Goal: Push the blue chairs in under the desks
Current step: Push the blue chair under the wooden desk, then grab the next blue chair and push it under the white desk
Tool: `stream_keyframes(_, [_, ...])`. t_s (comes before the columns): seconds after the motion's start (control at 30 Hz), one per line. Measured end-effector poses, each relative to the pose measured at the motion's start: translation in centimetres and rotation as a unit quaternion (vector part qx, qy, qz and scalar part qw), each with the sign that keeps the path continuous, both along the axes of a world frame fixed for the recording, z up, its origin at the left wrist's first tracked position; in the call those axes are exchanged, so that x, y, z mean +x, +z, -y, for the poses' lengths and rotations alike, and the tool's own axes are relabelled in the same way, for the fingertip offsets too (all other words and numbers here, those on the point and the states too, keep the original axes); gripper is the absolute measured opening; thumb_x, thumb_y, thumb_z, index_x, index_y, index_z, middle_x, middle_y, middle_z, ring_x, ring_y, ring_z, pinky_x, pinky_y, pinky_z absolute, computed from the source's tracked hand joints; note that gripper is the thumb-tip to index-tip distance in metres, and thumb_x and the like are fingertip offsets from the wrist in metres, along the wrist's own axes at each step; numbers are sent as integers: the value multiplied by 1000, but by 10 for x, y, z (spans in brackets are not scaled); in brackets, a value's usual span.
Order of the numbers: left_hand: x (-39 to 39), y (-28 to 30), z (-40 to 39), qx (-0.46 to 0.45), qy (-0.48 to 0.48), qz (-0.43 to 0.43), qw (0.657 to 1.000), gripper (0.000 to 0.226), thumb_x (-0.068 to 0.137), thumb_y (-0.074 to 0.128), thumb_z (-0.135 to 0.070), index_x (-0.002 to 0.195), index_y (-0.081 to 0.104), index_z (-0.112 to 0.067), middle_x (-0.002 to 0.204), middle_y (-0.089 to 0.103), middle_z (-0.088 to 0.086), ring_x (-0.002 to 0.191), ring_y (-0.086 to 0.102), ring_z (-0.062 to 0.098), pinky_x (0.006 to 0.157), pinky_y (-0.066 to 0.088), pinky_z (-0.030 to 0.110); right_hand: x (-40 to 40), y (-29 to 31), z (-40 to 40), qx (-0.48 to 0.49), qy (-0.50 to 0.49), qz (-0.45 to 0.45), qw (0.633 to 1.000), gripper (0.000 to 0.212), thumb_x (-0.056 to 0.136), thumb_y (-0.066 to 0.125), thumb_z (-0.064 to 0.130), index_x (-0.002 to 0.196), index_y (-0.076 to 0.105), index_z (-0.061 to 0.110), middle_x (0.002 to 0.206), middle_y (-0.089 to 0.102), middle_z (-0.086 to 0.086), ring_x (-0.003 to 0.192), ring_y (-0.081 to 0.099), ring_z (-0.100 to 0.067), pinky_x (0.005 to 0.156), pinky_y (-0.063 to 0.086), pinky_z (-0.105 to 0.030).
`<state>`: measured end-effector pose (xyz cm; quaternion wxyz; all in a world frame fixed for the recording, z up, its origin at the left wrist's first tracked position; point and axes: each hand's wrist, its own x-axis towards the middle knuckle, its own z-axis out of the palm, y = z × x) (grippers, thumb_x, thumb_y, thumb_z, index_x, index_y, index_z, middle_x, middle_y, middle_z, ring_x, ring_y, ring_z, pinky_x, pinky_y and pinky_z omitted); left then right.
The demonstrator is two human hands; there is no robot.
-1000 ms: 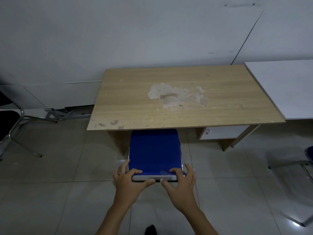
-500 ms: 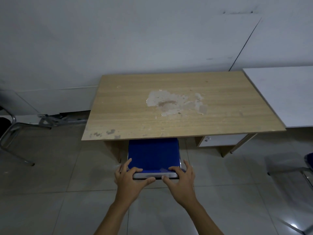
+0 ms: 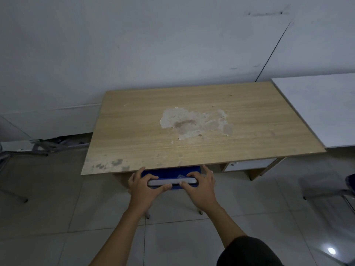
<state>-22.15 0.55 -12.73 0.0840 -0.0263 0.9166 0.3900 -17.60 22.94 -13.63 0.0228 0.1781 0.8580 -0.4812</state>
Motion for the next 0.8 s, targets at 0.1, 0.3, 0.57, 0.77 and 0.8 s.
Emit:
stream_keyframes(0.1, [-18,3,-6,-1,3,8,1000,80,43,68,-92,96,74,-33,160,38,-5,146,21,21,110,34,40,-21,2,-6,4,8,8,1000,38,82,75,59,112,65,38,170,9,-1,157,2,-32,121,28,-57])
stream_keyframes(0.3, [-7,12,-19,-62,-6,20,998,85,57,63,-87,116,73,-27,154,46,5,146,26,29,115,30,43,-16,9,-27,-1,97,65,993,72,88,60,72,149,43,38,173,-4,1,158,-9,-29,125,20,-59])
stream_keyframes(0.57, [84,63,-126,32,-11,-48,998,47,89,69,-52,123,71,-21,140,60,-5,136,52,24,115,40,51,44,58,-99,-70,65,-16,995,57,101,59,42,153,42,26,160,36,0,146,37,-20,116,38,-36])
stream_keyframes(0.77, [132,110,-282,102,-59,-51,992,26,94,72,-38,118,71,-29,139,61,-8,116,59,8,96,44,30,113,113,-233,-51,20,-68,996,51,100,60,44,148,48,31,151,50,8,134,48,-10,105,42,-26])
stream_keyframes(0.8, [140,116,-316,119,-81,-57,988,23,94,73,-34,116,72,-27,133,66,-6,112,61,8,93,45,30,130,120,-265,-59,-1,-76,995,49,99,61,43,146,51,31,148,53,7,132,50,-10,108,45,-30])
